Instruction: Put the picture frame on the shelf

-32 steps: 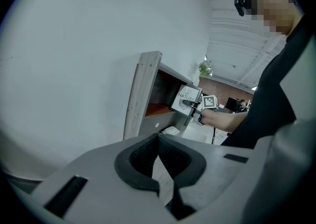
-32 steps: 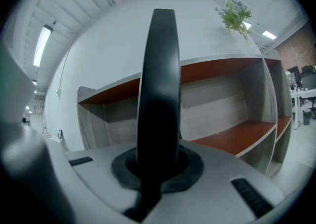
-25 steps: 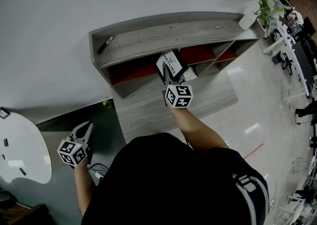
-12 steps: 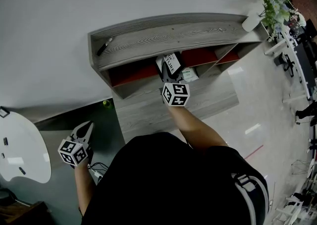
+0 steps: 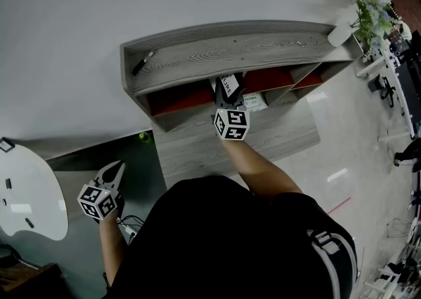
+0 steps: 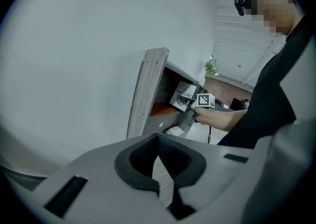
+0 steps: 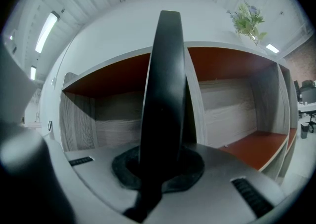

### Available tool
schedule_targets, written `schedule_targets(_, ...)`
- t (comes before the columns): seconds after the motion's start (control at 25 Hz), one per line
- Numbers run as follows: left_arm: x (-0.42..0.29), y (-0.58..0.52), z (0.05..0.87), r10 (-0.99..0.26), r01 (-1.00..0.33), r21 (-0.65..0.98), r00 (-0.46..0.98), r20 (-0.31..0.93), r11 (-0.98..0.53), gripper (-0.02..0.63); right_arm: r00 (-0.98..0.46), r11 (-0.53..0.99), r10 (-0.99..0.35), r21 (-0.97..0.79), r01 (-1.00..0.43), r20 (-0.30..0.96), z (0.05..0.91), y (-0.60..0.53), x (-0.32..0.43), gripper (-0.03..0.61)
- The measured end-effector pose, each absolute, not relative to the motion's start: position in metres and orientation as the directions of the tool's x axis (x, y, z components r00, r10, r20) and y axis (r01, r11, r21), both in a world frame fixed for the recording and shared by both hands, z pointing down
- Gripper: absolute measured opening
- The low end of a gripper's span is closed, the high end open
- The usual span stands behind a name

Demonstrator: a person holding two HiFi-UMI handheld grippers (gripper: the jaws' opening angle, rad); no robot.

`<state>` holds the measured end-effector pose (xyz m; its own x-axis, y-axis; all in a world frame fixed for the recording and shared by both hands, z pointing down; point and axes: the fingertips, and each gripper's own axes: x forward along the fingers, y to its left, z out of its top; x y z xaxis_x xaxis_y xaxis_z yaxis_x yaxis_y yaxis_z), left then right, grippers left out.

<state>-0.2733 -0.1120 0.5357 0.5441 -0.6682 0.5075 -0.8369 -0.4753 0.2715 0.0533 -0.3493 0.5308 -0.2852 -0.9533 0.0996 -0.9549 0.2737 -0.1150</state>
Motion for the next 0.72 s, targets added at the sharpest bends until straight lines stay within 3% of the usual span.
schedule_targets(0.72,-0.276,-0.108,0.541,-0.670,-0.845,0.278,0.532,0.517,-0.456,0.018,-0.256,0.251,-0.963,-0.069,-0.966,0.083,0.531,-0.365,0.044,0.023)
